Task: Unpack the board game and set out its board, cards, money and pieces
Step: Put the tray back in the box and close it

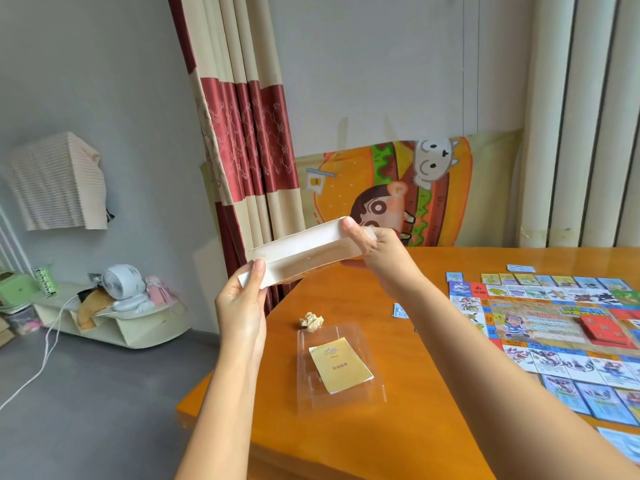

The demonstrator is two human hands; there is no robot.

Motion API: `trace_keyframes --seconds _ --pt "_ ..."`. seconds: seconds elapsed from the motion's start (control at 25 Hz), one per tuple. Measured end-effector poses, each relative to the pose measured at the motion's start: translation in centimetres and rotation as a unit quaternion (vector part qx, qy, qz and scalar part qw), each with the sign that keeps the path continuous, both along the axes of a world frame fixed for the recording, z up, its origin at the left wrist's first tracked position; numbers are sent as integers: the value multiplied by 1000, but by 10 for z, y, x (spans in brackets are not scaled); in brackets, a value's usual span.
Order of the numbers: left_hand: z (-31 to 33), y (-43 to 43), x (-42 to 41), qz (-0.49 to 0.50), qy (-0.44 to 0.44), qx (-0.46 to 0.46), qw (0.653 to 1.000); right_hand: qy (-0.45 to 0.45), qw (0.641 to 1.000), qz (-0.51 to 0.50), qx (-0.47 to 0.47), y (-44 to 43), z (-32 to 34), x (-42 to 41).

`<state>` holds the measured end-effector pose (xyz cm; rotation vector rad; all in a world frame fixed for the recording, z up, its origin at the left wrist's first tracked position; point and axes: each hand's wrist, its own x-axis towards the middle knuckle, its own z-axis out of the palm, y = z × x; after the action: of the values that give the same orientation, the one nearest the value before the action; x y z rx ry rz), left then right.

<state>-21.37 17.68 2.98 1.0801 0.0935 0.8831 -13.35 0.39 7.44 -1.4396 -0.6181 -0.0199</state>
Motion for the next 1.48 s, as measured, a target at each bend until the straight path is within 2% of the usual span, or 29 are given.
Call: trace_keyframes --seconds 0.2,0.36,0.52,0.6,0.76,0.92,1.16,1.32,1.48 --pt "1 -1 -1 21 13 2 1000 39 998 5 51 -2 -2 6" --pt "3 -5 0 -27 36 -35 998 52 996 -3 69 -4 -7 9" --pt "4 -11 4 -111 93 -101 984 19 997 -7 74 1 -17 4" --pt "9 -6 2 -140 92 -117 979 9 997 3 71 -2 -19 3" --pt "13 -3 -3 -134 62 -62 987 36 993 27 112 -7 -20 6" --pt "6 -10 -1 -112 92 3 989 64 989 33 130 -8 -21 11" --pt "-1 -9 5 -122 119 -33 985 102 979 81 154 -8 -24 18" --pt "-6 -9 8 -139 97 -77 983 113 978 81 158 -1 -29 19" --pt "-12 -5 7 -157 108 -62 980 95 984 76 129 2 -33 19"
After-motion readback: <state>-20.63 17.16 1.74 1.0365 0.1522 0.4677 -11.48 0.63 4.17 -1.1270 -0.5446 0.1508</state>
